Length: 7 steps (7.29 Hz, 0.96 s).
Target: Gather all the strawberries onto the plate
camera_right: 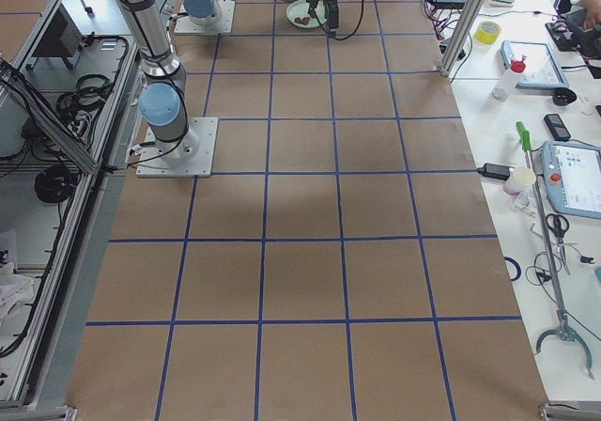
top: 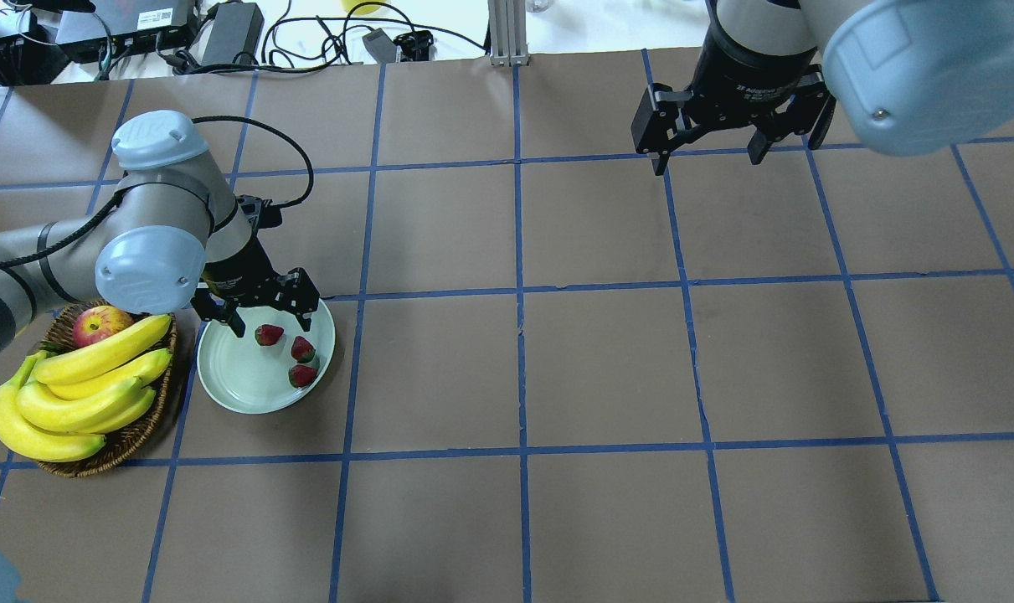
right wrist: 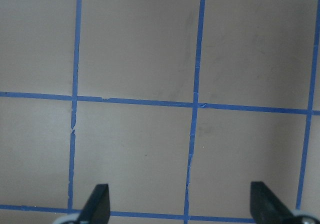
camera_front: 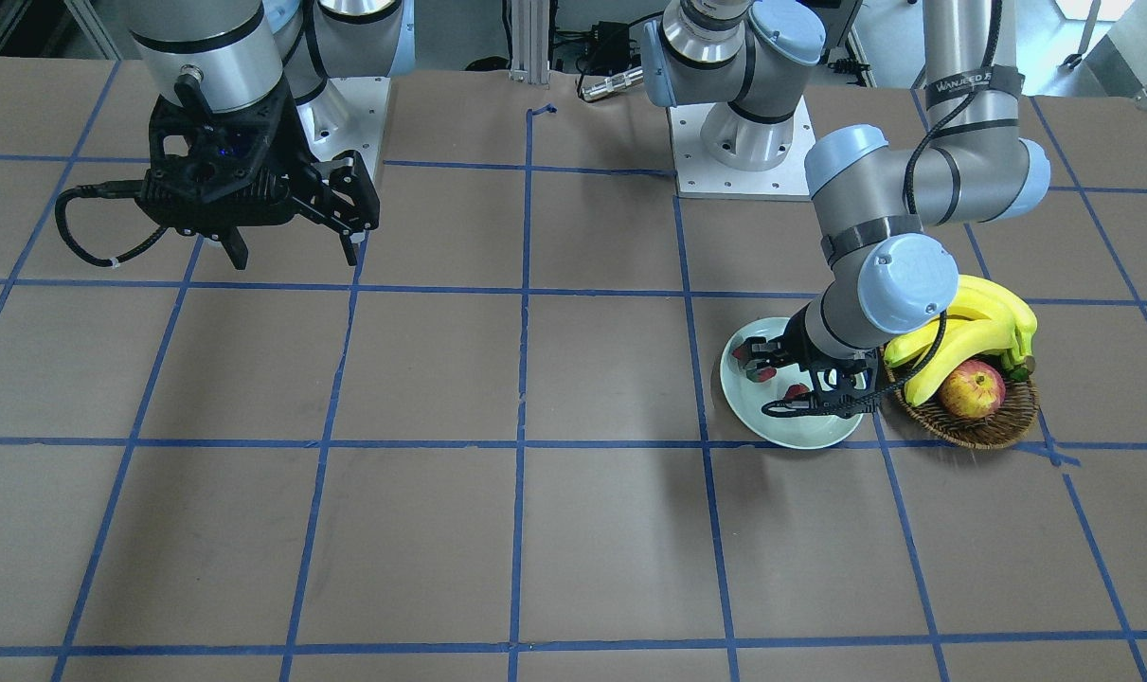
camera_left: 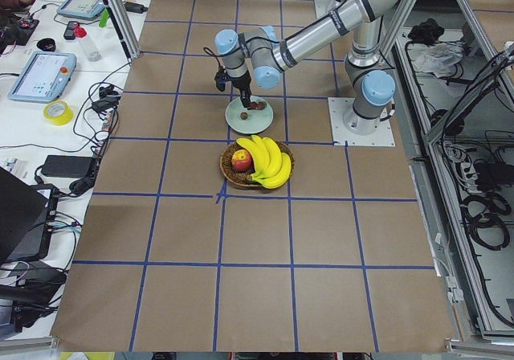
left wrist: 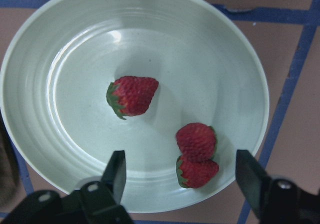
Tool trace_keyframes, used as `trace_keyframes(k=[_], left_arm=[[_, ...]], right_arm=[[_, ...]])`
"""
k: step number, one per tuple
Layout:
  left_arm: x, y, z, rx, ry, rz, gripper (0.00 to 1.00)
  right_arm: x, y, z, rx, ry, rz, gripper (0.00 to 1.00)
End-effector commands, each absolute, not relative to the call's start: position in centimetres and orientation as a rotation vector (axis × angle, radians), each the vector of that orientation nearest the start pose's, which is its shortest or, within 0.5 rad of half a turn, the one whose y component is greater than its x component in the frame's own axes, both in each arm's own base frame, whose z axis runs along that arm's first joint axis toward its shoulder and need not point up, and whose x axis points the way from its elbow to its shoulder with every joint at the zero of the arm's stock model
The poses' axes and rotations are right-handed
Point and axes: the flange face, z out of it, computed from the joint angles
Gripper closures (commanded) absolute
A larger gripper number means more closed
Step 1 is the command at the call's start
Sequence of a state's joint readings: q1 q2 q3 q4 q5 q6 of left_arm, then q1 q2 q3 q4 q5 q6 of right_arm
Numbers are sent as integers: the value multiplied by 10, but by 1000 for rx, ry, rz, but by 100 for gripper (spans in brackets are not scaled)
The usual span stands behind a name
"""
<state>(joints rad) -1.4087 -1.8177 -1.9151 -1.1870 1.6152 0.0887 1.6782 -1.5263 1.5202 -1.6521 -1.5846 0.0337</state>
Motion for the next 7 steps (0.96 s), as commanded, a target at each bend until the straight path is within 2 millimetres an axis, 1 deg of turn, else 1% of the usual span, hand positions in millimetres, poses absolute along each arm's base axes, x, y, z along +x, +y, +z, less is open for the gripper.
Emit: trace_keyframes(k=[1,2,3,4,5,6,7], left_arm=[[-56,-555,319,-99,3130,252,0],[-67,-572,373,-90,3165,223,0],[-103,-568,419,14,3160,168,0],[-143,-548,461,122,3156,47,0],[-151,-529,501,146,3157,-70,0],[-150,-514,519,149,3151,-123,0],[-150,-511,519,149,3151,-126,0]], right_arm=[[187,-502,499,-115,3143,-139,0],[187,-502,499,-115,3144,-139,0],[187,-502,499,-115,3144,-139,0],[186,-502,500,-119,3149,-140,0],[187,-503,499,-120,3147,-139,0],[186,-502,499,-120,3149,-140,0],[186,-502,499,-120,3149,-140,0]])
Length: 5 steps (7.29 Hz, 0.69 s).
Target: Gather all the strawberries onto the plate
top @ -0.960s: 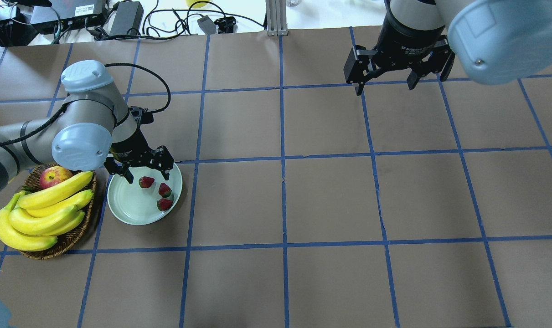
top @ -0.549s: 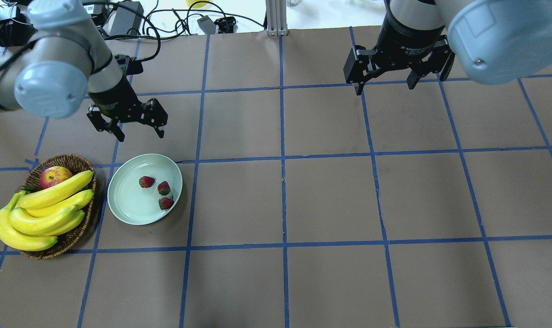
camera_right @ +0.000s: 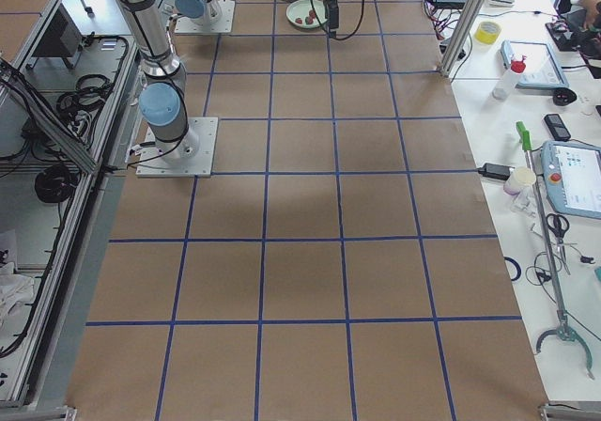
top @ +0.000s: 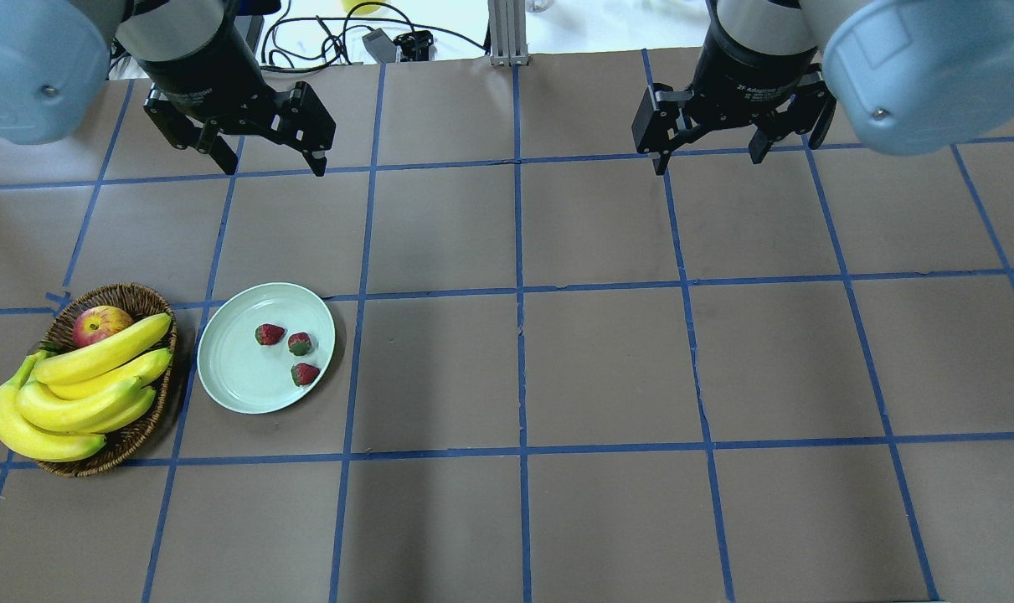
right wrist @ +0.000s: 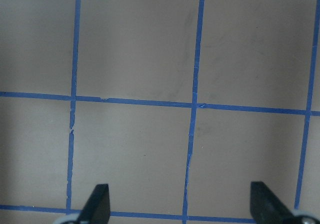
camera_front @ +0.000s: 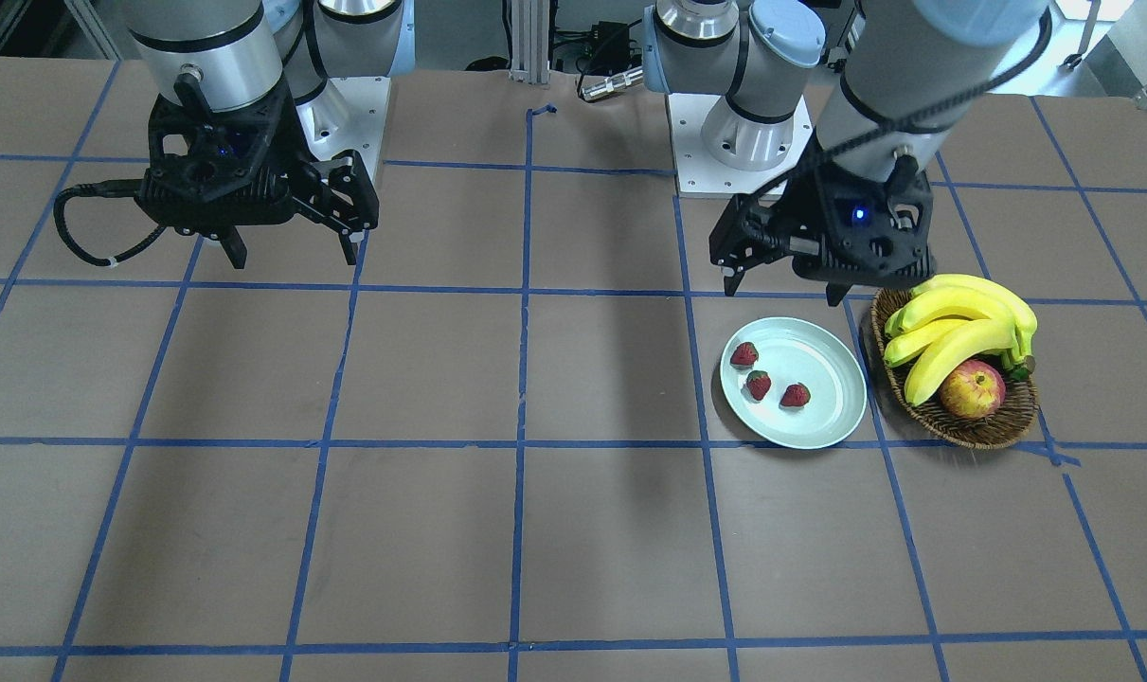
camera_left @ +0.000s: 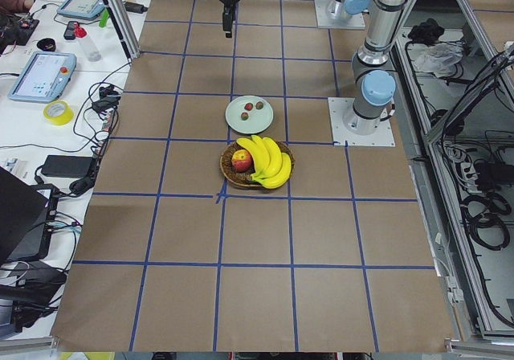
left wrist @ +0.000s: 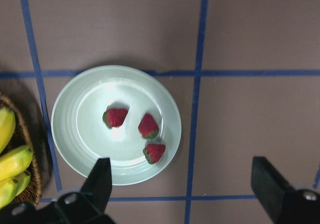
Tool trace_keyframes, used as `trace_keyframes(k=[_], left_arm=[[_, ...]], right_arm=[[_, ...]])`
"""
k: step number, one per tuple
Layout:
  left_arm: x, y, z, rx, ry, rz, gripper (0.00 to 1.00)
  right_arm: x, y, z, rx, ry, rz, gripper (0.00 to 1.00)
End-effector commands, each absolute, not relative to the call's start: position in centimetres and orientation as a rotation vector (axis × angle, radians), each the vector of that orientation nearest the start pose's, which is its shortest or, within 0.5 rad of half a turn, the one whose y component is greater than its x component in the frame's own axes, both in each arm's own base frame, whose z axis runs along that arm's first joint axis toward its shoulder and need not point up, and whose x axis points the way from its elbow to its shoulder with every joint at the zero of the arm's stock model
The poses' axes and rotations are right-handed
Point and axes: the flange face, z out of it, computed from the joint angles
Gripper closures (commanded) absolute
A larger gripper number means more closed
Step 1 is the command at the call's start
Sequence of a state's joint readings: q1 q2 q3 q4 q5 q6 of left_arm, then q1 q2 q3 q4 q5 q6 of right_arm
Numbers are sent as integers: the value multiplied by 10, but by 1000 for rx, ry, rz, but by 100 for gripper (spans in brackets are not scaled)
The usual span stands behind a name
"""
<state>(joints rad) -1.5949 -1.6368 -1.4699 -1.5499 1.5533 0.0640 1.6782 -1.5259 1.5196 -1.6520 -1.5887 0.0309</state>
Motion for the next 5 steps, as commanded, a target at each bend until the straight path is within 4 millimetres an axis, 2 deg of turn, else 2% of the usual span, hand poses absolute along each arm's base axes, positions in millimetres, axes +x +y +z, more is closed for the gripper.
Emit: trace_keyframes(k=[1,3,4,5], left_arm=[[-146,-510,525,139,3151,-150,0],[-134,-508,519,103,3151,-129,0],[-124,-507,522,62,3156,-134,0],[-104,-509,517,18,3154,-101,0]], right_arm=[[187,-503,498,-117,3146,-137,0],[187,-502,498,-117,3144,-136,0],[187,-503,499,-117,3146,-139,0],[186,-503,501,-115,3144,-146,0]])
